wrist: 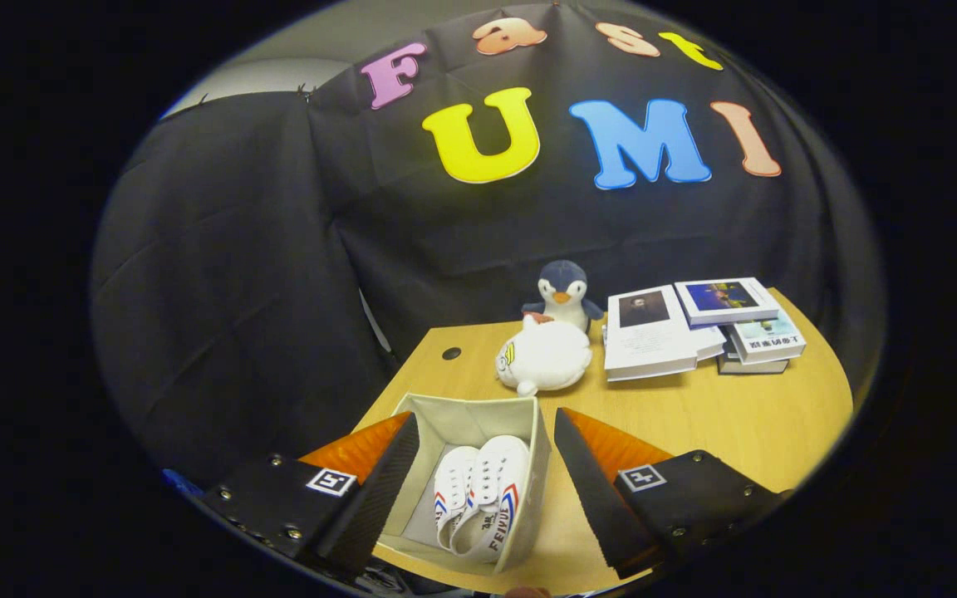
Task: Open the storage box then place both shoes into the box .Put the left shoe in first, then the right shoe, with the right side of both shoes facing outward in a uniform manner.
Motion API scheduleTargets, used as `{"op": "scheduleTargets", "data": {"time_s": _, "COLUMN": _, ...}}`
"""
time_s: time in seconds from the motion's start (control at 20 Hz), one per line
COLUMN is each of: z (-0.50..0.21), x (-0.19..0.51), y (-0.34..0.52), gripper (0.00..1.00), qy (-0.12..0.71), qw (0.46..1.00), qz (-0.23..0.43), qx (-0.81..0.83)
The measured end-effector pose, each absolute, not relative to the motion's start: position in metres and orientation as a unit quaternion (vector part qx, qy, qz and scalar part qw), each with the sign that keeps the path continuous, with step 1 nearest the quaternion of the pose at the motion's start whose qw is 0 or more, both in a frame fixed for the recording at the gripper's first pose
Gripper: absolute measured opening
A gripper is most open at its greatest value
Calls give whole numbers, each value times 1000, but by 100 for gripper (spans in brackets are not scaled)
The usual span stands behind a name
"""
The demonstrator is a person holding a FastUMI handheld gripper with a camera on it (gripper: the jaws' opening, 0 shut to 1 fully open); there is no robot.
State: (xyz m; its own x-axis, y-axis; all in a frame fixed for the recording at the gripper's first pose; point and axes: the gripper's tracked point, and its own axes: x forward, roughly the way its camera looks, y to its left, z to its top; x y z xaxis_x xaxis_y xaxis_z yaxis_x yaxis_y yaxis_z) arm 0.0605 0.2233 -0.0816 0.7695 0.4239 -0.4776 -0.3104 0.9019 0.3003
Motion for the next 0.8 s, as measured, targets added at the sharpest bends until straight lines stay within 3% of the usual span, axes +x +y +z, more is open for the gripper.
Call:
{"op": "scheduleTargets", "data": {"time_s": 0.3, "z": -21, "x": 55, "y": 148, "gripper": 99, "qy": 187, "qw": 966, "qz": 165, "qx": 64}}
{"op": "scheduleTargets", "data": {"time_s": 0.8, "z": 14, "x": 44, "y": 10, "gripper": 99, "qy": 99, "qw": 994, "qz": 32, "qx": 19}}
